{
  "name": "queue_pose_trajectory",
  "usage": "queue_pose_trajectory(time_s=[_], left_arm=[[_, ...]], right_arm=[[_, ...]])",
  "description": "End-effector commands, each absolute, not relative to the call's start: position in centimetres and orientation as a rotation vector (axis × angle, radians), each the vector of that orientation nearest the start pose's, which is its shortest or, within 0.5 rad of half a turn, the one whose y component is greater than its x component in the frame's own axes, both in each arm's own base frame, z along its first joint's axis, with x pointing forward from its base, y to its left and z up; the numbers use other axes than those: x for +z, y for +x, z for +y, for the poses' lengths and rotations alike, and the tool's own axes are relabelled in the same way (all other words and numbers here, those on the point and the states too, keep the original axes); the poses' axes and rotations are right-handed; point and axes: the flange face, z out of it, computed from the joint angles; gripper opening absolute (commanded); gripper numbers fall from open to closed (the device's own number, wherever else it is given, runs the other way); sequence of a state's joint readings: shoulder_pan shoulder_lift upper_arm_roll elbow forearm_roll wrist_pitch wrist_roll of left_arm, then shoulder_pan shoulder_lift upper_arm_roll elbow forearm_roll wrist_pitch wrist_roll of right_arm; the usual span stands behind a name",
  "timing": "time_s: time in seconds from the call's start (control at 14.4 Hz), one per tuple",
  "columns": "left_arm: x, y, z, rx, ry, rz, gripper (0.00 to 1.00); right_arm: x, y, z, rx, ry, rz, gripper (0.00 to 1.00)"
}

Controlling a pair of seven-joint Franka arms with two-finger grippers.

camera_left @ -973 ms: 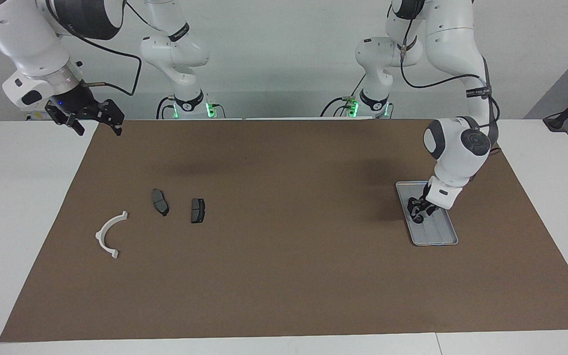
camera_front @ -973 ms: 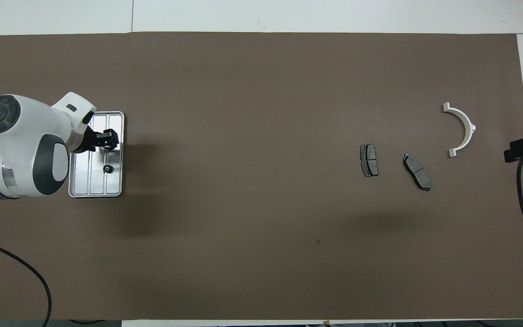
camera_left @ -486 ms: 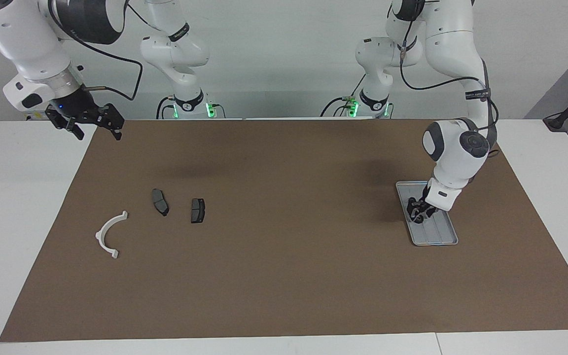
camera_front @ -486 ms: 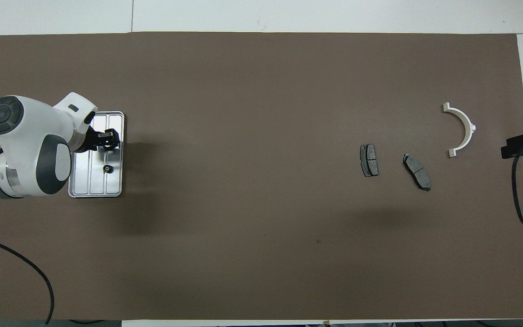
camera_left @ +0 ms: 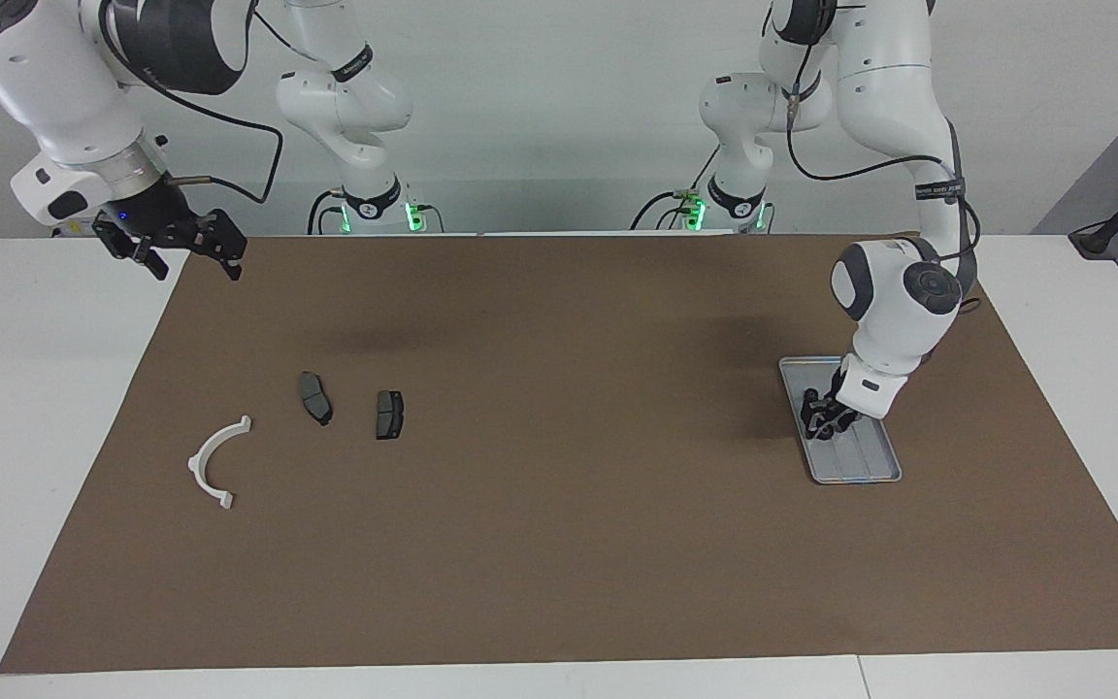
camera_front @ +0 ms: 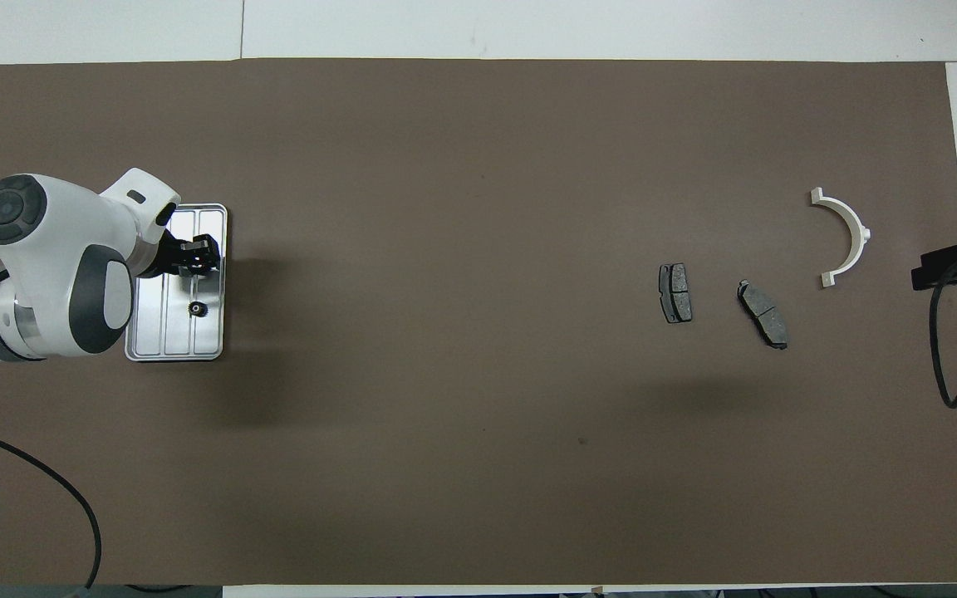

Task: Place bearing gear from tray to pile
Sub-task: 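Lift the bearing with the left gripper and carry it to the table center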

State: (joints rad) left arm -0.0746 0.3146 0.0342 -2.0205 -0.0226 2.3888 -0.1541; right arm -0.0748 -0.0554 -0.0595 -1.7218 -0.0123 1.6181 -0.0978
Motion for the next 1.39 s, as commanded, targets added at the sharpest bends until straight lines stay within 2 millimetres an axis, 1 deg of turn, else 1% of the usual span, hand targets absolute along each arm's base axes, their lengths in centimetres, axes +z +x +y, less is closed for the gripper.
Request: queue_pose_trajectory(time_s=[0.0, 0.07, 0.14, 0.21, 0.28, 0.35, 0.49, 0.56, 0.63, 0.69, 0.76, 0.83, 0.9, 0.97, 1.18, 1.32], left_arm=[[29.7, 61.1, -2.6, -0.118, -3.143, -0.214, 0.61], [29.6, 61.1, -2.6, -0.118, -3.143, -0.214, 0.61], [29.7, 61.2, -2.7, -0.120, -3.143, -0.212, 0.58], [29.7, 61.2, -2.6, -0.120, -3.143, -0.214, 0.52], [29.6, 61.1, -2.7, -0.118, -3.143, -0.209, 0.45], [29.5, 61.1, -2.7, -0.113, -3.143, -0.207, 0.36], [29.6, 61.1, -2.7, -0.111, -3.143, -0.207, 0.24], [29.5, 61.0, -2.7, -0.099, -3.143, -0.209, 0.13], [29.7, 61.1, -2.7, -0.092, -3.142, -0.209, 0.05], [30.1, 61.3, -2.9, -0.082, -3.142, -0.208, 0.01], [30.9, 61.7, -3.0, -0.055, -3.142, -0.210, 0.01], [32.2, 62.3, -3.5, -0.026, -3.143, -0.201, 0.01], [33.2, 62.9, -4.6, 0.015, -3.140, -0.216, 0.01], [34.4, 63.3, -6.1, 0.042, -3.134, -0.257, 0.01], [36.7, 63.1, -12.0, 0.059, -3.112, -0.405, 0.01], [38.1, 62.7, -16.6, 0.045, -3.097, -0.511, 0.01]], right_arm=[[58.5, 52.7, -7.5, 0.048, -3.139, 0.066, 1.00], [58.2, 52.6, -7.6, 0.058, -3.138, 0.064, 1.00], [58.3, 52.6, -7.6, 0.055, -3.138, 0.059, 1.00], [58.3, 52.6, -7.8, 0.053, -3.138, 0.059, 1.00], [58.5, 52.6, -7.9, 0.048, -3.138, 0.059, 1.00], [58.5, 52.6, -8.0, 0.048, -3.138, 0.061, 1.00], [58.4, 52.6, -8.0, 0.051, -3.138, 0.061, 1.00], [58.3, 52.6, -8.0, 0.053, -3.138, 0.064, 1.00], [58.3, 52.6, -8.0, 0.053, -3.138, 0.061, 1.00], [58.3, 52.6, -8.0, 0.053, -3.138, 0.061, 1.00], [58.3, 52.5, -8.0, 0.055, -3.137, 0.061, 1.00], [58.2, 52.5, -8.0, 0.058, -3.137, 0.061, 1.00], [58.2, 52.5, -8.0, 0.053, -3.137, 0.061, 1.00], [58.2, 52.6, -8.1, 0.051, -3.138, 0.061, 1.00], [57.7, 52.6, -8.1, 0.044, -3.138, 0.059, 1.00], [57.7, 52.7, -8.5, 0.031, -3.139, 0.051, 1.00]])
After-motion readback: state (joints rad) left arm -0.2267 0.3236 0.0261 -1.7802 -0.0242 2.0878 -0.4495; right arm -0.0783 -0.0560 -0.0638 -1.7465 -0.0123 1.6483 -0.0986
